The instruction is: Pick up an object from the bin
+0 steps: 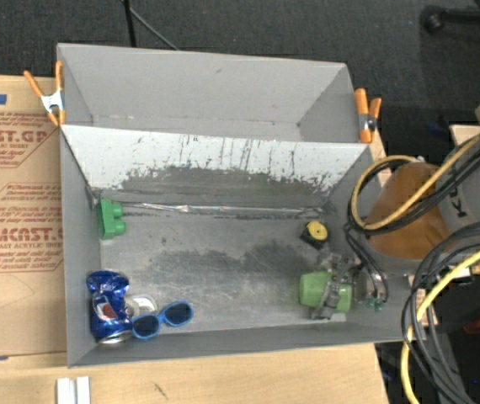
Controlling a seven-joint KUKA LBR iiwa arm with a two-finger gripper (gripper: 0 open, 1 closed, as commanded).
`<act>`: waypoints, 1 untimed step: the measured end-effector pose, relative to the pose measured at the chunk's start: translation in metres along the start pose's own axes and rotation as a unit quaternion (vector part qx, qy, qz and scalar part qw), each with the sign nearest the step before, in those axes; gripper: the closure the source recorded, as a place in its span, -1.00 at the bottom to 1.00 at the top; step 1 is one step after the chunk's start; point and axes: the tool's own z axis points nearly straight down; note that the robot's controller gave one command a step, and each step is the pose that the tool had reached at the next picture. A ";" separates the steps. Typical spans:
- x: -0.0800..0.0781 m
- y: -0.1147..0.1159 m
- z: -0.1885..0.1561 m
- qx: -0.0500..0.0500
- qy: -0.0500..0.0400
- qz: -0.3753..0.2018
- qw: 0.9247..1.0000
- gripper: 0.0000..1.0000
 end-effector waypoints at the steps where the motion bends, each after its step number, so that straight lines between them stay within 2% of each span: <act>1: 0.000 0.000 -0.005 0.000 0.000 0.000 1.000 1.00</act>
Offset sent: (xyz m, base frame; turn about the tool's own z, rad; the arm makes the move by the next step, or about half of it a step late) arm 0.0001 0.0001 0.0053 0.0000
